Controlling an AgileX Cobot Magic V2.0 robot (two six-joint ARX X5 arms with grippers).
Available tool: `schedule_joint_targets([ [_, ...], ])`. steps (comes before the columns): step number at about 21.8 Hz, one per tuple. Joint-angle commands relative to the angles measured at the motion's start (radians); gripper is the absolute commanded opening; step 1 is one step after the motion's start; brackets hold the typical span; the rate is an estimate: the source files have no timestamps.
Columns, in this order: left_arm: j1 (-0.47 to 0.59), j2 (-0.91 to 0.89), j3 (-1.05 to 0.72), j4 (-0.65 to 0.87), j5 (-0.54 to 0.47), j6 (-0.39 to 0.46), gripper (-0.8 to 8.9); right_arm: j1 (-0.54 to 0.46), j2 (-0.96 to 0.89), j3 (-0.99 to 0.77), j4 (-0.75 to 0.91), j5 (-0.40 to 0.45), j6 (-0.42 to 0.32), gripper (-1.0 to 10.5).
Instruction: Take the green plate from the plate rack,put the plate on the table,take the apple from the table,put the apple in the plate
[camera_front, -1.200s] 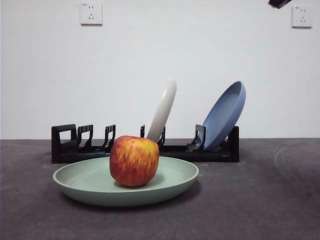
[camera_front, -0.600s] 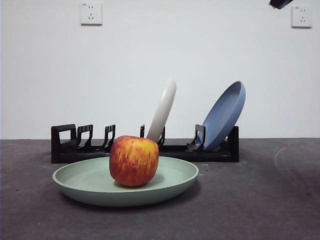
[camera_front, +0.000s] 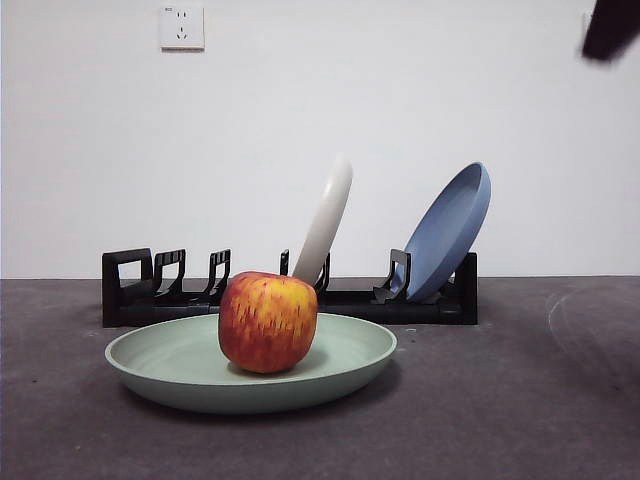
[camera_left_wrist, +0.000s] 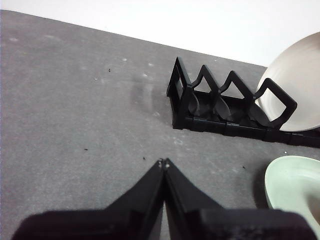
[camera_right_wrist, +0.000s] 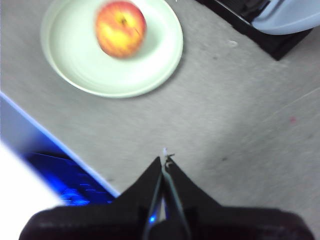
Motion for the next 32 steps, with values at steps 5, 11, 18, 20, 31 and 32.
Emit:
schedule_joint_targets([
  [5,0.003,0.000,-0.006,0.009,-0.003,0.012,-0.04,-0.195,0.002,-0.465,0.882,-0.012,-0.064,-0.2],
  [11,0.003,0.000,-0.006,0.009,-0.003,0.012,-0.04,-0.534,-0.066,-0.755,1.610,-0.214,-0.155,-0.2],
  [18,0.003,0.000,-0.006,0.009,-0.003,0.012,-0.04,-0.886,-0.307,-0.766,1.492,-0.330,-0.214,-0.2],
  [20,0.003,0.000,-0.006,0.009,-0.003,0.012,-0.04,-0.925,-0.352,-0.777,1.475,-0.331,-0.216,-0.2],
  [31,0.003,0.000,-0.006,0.010,-0.003,0.012,-0.04,-0.991,-0.576,-0.907,1.332,-0.359,-0.215,-0.2],
  [32,0.003,0.000,-0.006,0.010,-0.003,0.012,-0.04,-0.991,-0.594,-0.907,1.298,-0.357,-0.219,-0.2],
])
